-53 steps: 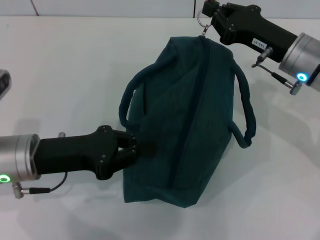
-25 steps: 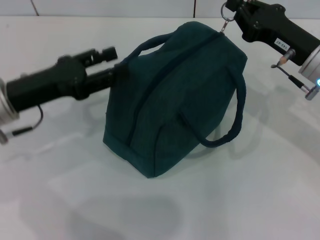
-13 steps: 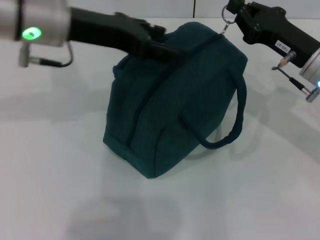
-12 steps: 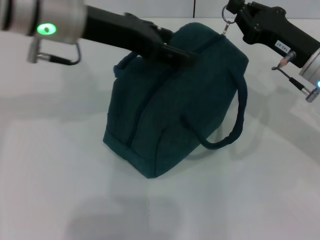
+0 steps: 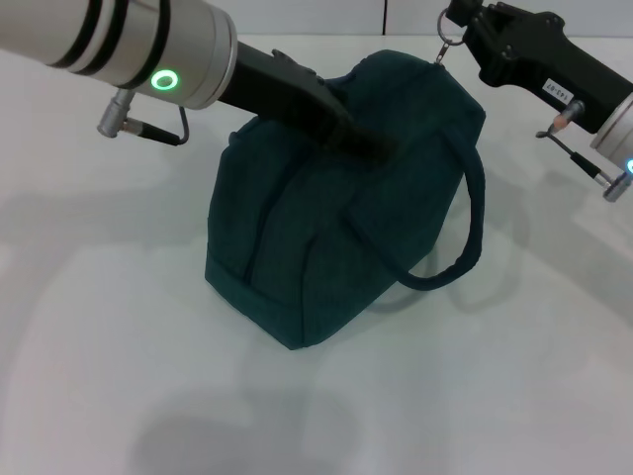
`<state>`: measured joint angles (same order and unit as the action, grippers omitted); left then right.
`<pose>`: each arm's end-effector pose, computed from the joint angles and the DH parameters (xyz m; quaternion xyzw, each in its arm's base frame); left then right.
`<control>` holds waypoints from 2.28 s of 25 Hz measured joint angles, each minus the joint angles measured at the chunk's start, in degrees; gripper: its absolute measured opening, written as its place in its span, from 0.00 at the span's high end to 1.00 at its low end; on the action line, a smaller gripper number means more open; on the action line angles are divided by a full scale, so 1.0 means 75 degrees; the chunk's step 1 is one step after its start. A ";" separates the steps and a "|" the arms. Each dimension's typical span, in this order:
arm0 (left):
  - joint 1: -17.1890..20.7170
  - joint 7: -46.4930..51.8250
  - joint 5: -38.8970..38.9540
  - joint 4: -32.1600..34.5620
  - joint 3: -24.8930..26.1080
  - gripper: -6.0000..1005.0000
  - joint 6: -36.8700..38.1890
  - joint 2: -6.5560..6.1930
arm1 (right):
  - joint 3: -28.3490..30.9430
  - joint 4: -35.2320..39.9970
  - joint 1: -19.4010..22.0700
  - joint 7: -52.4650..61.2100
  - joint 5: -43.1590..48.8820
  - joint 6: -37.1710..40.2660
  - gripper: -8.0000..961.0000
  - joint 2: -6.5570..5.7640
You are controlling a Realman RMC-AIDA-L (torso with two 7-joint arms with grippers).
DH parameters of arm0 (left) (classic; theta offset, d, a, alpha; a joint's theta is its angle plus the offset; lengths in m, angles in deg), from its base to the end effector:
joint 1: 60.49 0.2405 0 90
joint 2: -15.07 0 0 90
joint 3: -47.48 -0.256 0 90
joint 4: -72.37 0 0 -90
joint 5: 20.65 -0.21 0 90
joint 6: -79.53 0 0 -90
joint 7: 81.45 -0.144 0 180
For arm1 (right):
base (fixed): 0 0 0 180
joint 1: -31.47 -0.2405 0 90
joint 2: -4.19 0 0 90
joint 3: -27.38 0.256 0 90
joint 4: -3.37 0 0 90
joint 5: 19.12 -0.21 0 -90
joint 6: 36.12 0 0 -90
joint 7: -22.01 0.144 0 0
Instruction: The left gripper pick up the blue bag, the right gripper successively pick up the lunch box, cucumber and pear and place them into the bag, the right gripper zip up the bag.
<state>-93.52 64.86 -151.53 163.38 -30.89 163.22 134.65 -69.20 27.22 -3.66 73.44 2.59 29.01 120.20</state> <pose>-0.0938 0.3527 0.0176 -0.9541 -0.2433 -0.0278 0.1725 0.1849 0.3910 -0.0246 -0.8206 0.1856 0.4565 0.2894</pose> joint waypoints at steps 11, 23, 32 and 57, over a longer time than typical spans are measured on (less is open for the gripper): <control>0.0046 -0.0168 0.0010 0.0003 -0.0008 0.43 -0.0082 -0.0001 | 0.0011 -0.0017 -0.0015 -0.0001 -0.0001 -0.0002 0.98 0.0000; 0.0041 -0.0310 0.0179 0.0042 0.0076 0.64 -0.0103 0.0005 | 0.0022 -0.0237 0.0014 -0.0002 -0.0261 -0.0088 0.98 0.0000; 0.0085 -0.0534 0.0729 0.0031 0.0449 0.85 -0.0081 -0.0017 | 0.0011 -0.0874 0.0082 -0.0002 -0.0604 -0.0764 0.98 0.0001; 0.0174 -0.0829 0.0824 0.0020 0.0466 0.94 -0.0209 -0.0001 | 0.0096 -0.1057 0.0423 0.0032 -0.0723 -0.0414 0.87 -0.0026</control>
<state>-92.22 58.64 -145.35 163.53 -27.40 161.65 134.64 -68.48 19.30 -0.48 73.68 -2.83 25.90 120.01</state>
